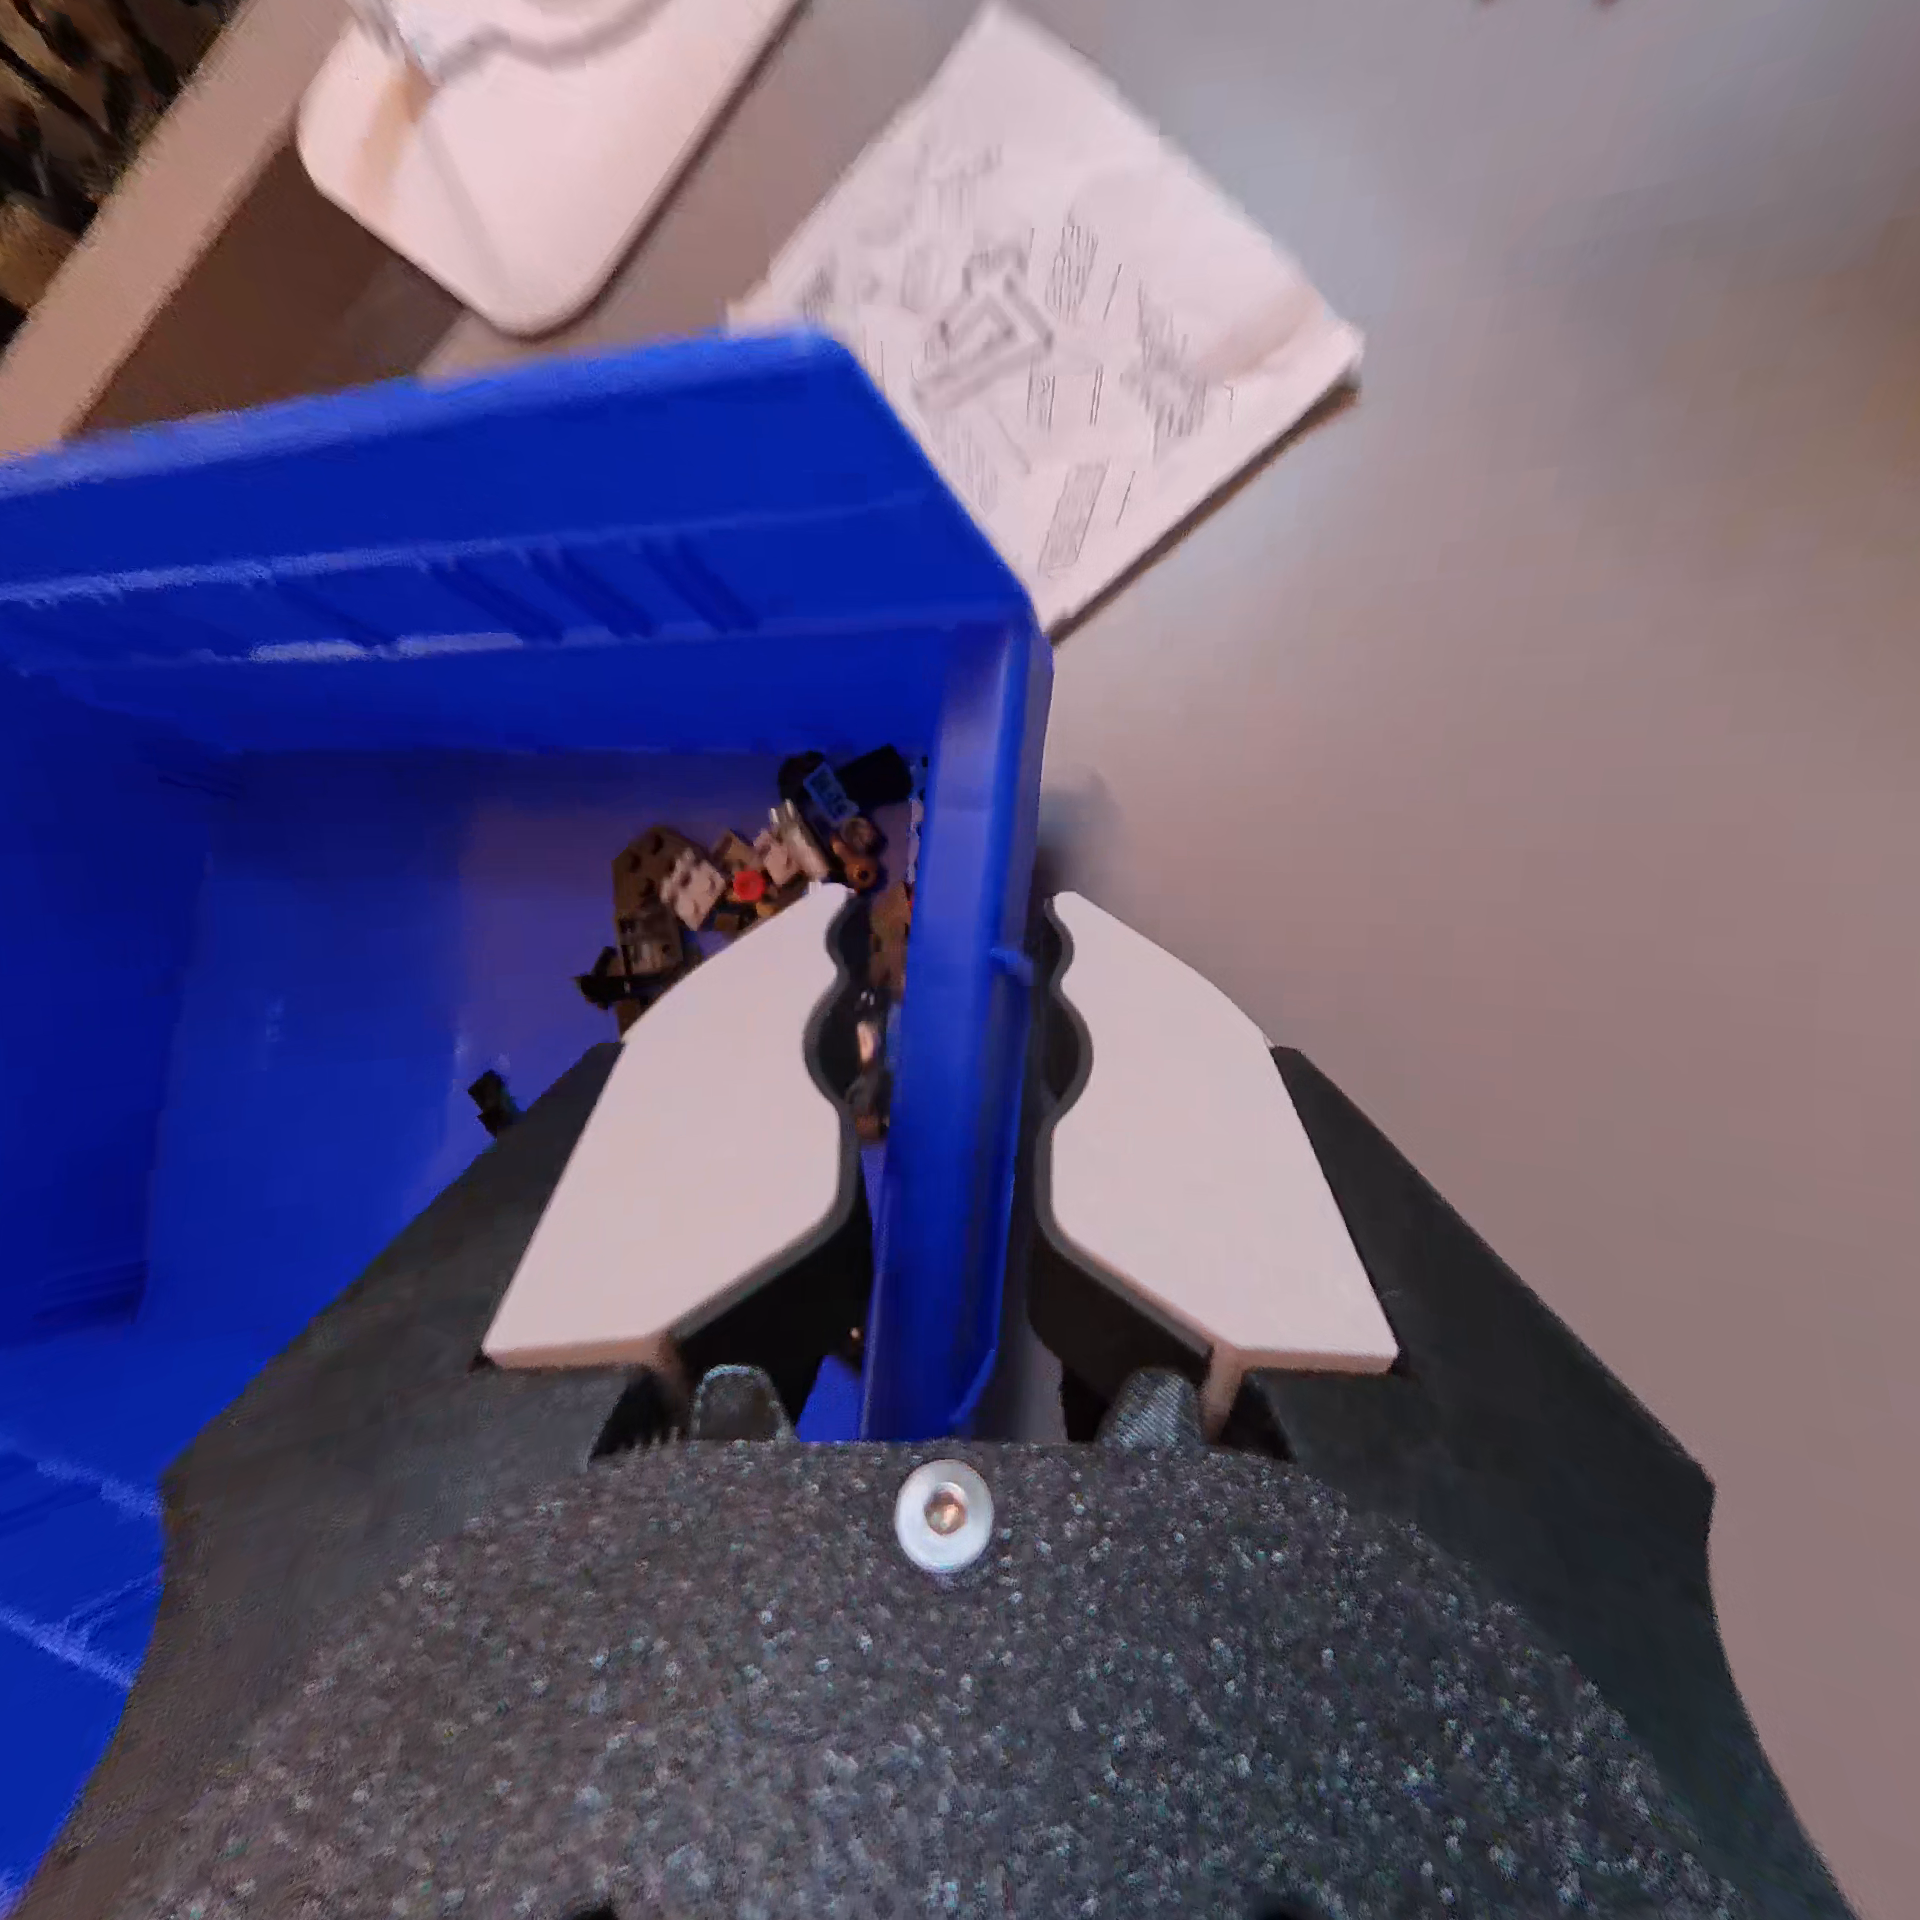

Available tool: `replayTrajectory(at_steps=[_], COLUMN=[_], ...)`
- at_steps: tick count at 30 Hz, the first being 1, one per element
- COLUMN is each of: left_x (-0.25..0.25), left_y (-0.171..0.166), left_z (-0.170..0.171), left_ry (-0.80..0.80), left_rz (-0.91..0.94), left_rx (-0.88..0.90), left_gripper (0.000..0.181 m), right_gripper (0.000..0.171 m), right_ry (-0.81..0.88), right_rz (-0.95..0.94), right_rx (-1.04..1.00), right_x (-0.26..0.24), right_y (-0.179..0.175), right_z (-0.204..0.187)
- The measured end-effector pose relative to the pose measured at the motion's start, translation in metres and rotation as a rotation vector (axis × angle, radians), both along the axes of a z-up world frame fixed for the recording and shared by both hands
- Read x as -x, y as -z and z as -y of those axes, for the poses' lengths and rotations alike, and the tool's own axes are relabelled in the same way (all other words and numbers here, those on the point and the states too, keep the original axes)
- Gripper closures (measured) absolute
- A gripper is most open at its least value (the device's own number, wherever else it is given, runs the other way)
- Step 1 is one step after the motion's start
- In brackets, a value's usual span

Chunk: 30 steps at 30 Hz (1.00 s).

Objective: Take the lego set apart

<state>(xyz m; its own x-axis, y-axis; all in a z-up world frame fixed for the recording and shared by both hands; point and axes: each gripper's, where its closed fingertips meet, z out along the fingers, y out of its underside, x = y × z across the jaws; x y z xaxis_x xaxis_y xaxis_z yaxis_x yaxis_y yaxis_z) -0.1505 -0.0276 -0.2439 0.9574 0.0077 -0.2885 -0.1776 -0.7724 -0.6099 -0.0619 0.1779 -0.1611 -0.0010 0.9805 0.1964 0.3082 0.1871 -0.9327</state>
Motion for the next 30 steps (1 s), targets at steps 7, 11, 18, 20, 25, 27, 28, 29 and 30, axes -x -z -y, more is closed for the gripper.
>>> replayTrajectory(at_steps=[7,11,18,20,25,27,28,29,30], left_x=[-0.026,-0.016,0.006,0.021,0.069,0.074,0.075,0.075,0.075], left_y=[-0.105,-0.161,-0.2,-0.192,-0.167,-0.164,-0.165,-0.165,-0.165], left_z=[-0.039,-0.07,-0.19,-0.232,-0.291,-0.295,-0.295,-0.294,-0.293], left_ry=[0.135,0.179,0.274,0.256,0.122,0.115,0.114,0.118,0.124], left_rz=[0.016,-0.139,-0.086,-0.09,-0.155,-0.136,-0.134,-0.133,-0.129], left_rx=[-0.408,-0.457,-0.546,-0.519,-0.453,-0.474,-0.485,-0.487,-0.489], left_gripper=[0.146,0.148,0.152,0.152,0.153,0.162,0.165,0.165,0.164], right_gripper=[0.14,0.158,0.16,0.158,0.154,0.152,0.151,0.149,0.148], right_ry=[0.215,0.293,0.434,0.457,0.465,0.452,0.441,0.429,0.419], right_rz=[-0.03,0.042,-0.127,-0.135,-0.149,-0.147,-0.149,-0.152,-0.156], right_rx=[-0.309,-0.442,-0.264,-0.198,-0.028,0.056,0.111,0.174,0.242], right_x=[0.124,0.155,0.123,0.113,0.097,0.091,0.087,0.083,0.079], right_y=[-0.088,-0.085,-0.093,-0.09,-0.077,-0.069,-0.064,-0.059,-0.052], right_z=[-0.095,-0.125,-0.154,-0.162,-0.172,-0.174,-0.174,-0.173,-0.172])
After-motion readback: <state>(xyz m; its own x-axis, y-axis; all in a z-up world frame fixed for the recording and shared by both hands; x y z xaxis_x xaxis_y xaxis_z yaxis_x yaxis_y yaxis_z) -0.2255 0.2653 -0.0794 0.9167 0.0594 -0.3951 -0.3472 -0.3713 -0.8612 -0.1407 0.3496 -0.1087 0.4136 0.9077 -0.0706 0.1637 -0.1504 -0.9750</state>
